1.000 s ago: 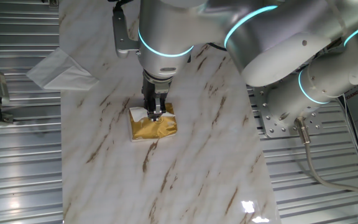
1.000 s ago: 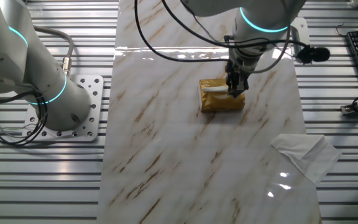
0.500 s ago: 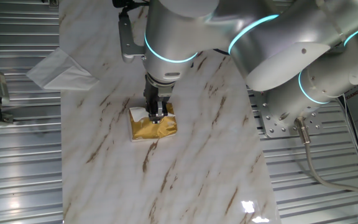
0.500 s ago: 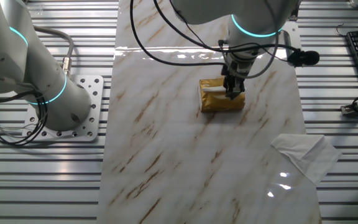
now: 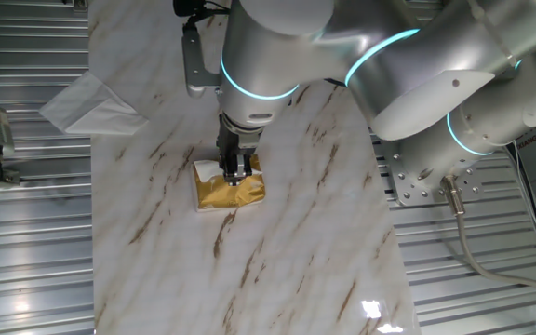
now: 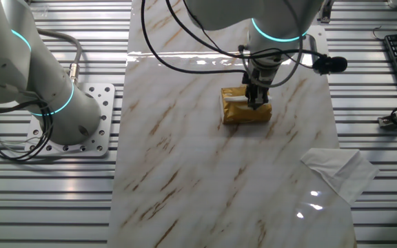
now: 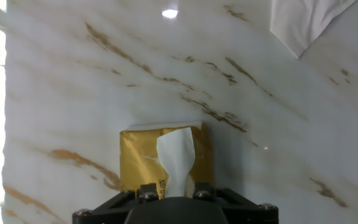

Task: Pull out a napkin

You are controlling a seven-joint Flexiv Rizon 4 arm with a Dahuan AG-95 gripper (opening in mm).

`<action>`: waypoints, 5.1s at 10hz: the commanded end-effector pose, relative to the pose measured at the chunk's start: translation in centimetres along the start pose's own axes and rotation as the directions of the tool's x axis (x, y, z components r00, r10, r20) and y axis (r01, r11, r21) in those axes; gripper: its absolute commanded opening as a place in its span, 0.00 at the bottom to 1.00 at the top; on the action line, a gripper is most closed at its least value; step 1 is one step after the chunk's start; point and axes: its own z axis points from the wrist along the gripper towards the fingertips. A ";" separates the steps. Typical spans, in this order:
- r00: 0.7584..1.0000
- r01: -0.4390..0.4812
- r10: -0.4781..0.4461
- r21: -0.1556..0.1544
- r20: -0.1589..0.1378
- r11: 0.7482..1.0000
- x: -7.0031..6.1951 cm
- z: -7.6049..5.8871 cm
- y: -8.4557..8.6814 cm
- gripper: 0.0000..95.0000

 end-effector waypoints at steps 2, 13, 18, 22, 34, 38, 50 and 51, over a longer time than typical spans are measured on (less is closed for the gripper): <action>1.000 0.000 0.000 0.001 -0.005 1.000 0.1 -0.1 -0.1 0.00; 0.995 0.053 -0.055 -0.020 -0.081 0.998 -0.3 -4.4 -0.3 0.00; 0.990 0.045 -0.045 -0.003 -0.132 0.999 0.0 -6.7 0.0 0.00; 0.989 0.044 -0.039 0.037 -0.141 0.998 0.2 -7.7 0.2 0.00; 0.977 0.042 -0.041 0.001 -0.208 0.999 1.8 -12.1 1.4 0.00; 0.982 0.010 -0.016 -0.036 -0.187 0.999 1.5 -11.7 1.9 0.00; 0.979 -0.086 0.077 -0.040 -0.191 0.995 -1.4 -11.3 4.5 0.00; 0.978 -0.088 0.079 -0.041 -0.191 0.995 -1.6 -11.1 4.7 0.00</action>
